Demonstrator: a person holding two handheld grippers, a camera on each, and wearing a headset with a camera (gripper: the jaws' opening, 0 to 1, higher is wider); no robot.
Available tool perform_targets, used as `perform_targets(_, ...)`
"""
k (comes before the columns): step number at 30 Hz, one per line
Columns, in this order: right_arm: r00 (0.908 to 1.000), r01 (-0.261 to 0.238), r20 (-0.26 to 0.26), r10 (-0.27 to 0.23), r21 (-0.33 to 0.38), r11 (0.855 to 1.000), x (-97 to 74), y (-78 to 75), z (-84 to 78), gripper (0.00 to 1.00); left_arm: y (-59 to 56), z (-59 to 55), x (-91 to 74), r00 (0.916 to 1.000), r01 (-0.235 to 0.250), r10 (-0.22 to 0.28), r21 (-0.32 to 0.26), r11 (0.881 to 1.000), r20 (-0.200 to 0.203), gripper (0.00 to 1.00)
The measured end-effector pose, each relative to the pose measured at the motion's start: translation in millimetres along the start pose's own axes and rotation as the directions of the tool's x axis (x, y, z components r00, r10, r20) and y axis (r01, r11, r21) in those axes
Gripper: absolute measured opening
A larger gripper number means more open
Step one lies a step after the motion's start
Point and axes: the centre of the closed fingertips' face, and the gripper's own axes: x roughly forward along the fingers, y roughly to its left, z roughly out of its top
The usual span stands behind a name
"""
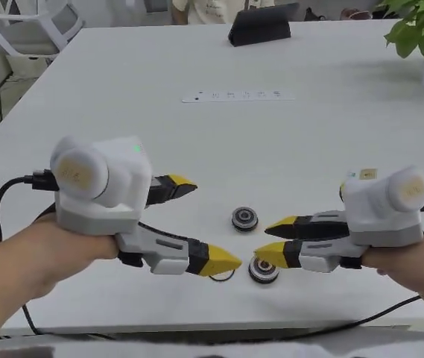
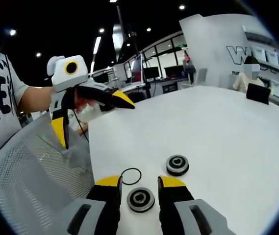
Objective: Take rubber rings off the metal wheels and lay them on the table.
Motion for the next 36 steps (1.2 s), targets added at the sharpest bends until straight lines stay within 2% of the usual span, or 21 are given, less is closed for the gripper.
perform_targets(8,0.9997,0.022,0.008,-0.022,-0.002,1.0,-10.2,-3.9,-5.9,0.29,-0.3,1.1,9.0,0.9999,0.009,-0.009,0.017,1.0,-0.013,0.73)
perform_targets(19,0.9993,0.036,0.001,-0.036,0.003,0.999,-15.6,-5.5,-20.1,0.3,-0.5,-1.1,23.0,0.9993,0.029,-0.029,0.007,1.0,-0.022,0.67)
perform_targets(30,0.9991,0.042,-0.012,-0.042,0.015,0.999,-13.9,-5.5,-34.9,0.29,-1.4,-9.1,36.1,0.9981,0.044,-0.044,0.002,0.999,-0.044,0.6)
perform_targets(36,0.9991,0.039,-0.019,-0.038,0.015,0.999,-11.6,-5.0,-41.4,0.28,-5.7,-14.5,43.8,0.9958,0.067,-0.066,0.007,0.998,-0.063,0.56)
